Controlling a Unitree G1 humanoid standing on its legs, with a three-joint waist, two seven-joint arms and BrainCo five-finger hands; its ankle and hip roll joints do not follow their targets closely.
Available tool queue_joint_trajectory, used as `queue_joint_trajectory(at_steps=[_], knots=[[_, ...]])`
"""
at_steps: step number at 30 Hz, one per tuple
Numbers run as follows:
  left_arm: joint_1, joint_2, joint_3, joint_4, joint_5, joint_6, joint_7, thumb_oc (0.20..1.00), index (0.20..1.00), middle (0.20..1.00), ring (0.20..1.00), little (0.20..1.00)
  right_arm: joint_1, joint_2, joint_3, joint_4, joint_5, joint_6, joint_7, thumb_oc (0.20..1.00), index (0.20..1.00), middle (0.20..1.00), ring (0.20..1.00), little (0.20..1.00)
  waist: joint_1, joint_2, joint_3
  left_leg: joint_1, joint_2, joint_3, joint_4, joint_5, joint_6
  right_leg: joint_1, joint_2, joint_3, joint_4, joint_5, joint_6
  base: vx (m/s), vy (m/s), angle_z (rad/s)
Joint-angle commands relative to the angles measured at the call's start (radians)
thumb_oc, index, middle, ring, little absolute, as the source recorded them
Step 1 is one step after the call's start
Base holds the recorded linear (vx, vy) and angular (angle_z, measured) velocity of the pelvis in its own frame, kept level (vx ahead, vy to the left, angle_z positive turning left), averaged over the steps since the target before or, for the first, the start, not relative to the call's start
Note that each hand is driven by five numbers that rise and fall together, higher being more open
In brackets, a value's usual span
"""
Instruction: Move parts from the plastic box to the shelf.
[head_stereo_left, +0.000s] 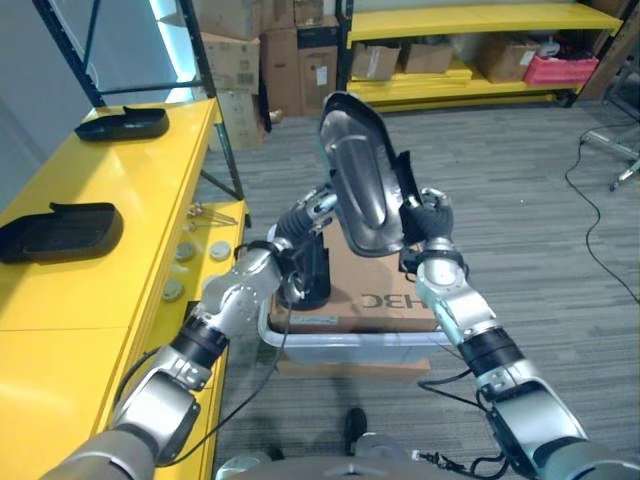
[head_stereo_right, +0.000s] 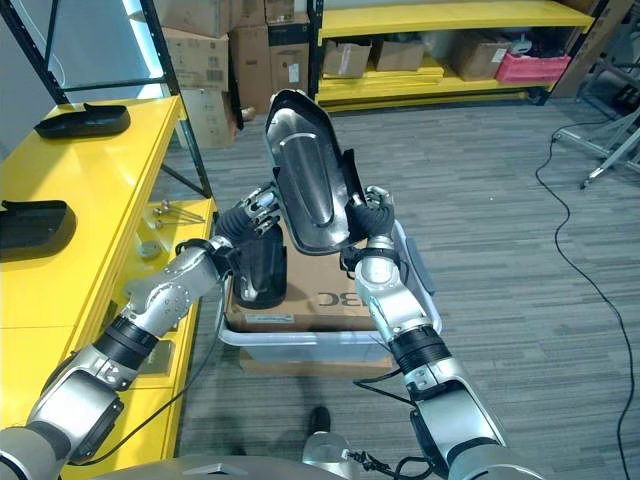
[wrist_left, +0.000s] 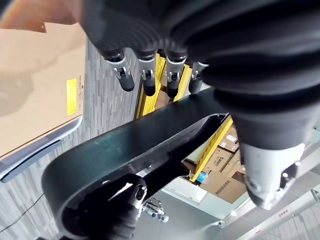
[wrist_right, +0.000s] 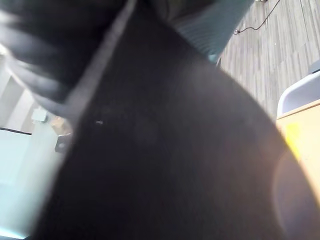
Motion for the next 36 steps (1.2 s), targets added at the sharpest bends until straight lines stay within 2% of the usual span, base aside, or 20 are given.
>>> queue_joint_trajectory(at_steps=[1,11,20,23,24,25,28,36], knots=[[-0.117,-0.064,-0.066,0.055,0.014,-0.003,-0.012,1.000,1.000,1.000,1.000,1.000,-0.165,0.015,0.007,0.015,0.019,-0.074,0.025,0.200,0.200,0.200,0.200,0.200,0.027,0.015,-0.036,-0.022,0.031,0.029,-0.001,-0.024,-0.005,0.125,-0.030,-0.027,-0.003,-0.145,0.085,0.00,0.000,0.00],[-0.103,-0.138,-0.140,0.094,0.094,0.041,-0.008,1.000,1.000,1.000,1.000,1.000,-0.199,0.078,0.050,0.041,0.046,-0.075,0.034,0.200,0.200,0.200,0.200,0.200,0.033,0.011,-0.050,-0.012,0.026,0.025,-0.005,-0.030,0.001,0.131,-0.027,-0.024,-0.003,-0.151,0.085,0.00,0.000,0.00],[-0.089,-0.174,-0.172,0.109,0.101,0.030,0.013,1.000,1.000,1.000,1.000,1.000,-0.198,0.135,0.089,0.027,0.050,-0.053,0.029,0.200,0.200,0.200,0.200,0.200,0.037,0.009,-0.057,-0.008,0.026,0.024,-0.009,-0.032,0.004,0.133,-0.027,-0.026,-0.003,-0.155,0.083,0.00,0.000,0.00],[-0.083,-0.180,-0.173,0.105,0.123,0.005,0.011,1.000,1.000,1.000,1.000,1.000,-0.192,0.152,0.099,0.022,0.043,-0.044,0.036,0.200,0.200,0.200,0.200,0.200,0.037,0.010,-0.058,-0.006,0.026,0.025,-0.010,-0.032,0.005,0.134,-0.027,-0.025,-0.003,-0.156,0.081,0.00,0.000,0.00],[-0.084,-0.180,-0.173,0.104,0.128,0.000,0.009,0.570,0.570,0.570,0.570,0.570,-0.191,0.154,0.100,0.022,0.042,-0.043,0.037,0.200,0.200,0.200,0.200,0.200,0.038,0.010,-0.058,-0.006,0.026,0.025,-0.010,-0.032,0.005,0.134,-0.027,-0.025,-0.003,-0.156,0.081,0.00,0.000,0.00],[-0.087,-0.178,-0.173,0.095,0.144,-0.021,0.004,0.200,0.200,0.200,0.200,0.200,-0.189,0.159,0.104,0.021,0.042,-0.038,0.035,0.200,0.200,0.200,0.200,0.200,0.039,0.010,-0.059,-0.005,0.026,0.025,-0.011,-0.032,0.005,0.134,-0.027,-0.027,-0.003,-0.155,0.081,0.00,0.000,0.00],[-0.097,-0.171,-0.170,0.075,0.166,-0.050,0.002,0.200,0.200,0.200,0.200,0.200,-0.188,0.164,0.110,0.022,0.046,-0.034,0.029,0.200,0.200,0.200,0.200,0.200,0.039,0.009,-0.058,-0.005,0.025,0.024,-0.010,-0.032,0.004,0.135,-0.027,-0.026,-0.003,-0.155,0.081,0.00,0.000,0.00],[-0.115,-0.162,-0.169,0.030,0.178,-0.052,0.031,0.200,0.200,0.200,0.200,0.200,-0.180,0.174,0.111,0.016,0.052,-0.021,0.021,0.200,0.200,0.200,0.200,0.200,0.039,0.010,-0.059,-0.002,0.023,0.021,-0.010,-0.034,0.006,0.138,-0.028,-0.026,-0.003,-0.156,0.081,0.00,0.001,0.00]])
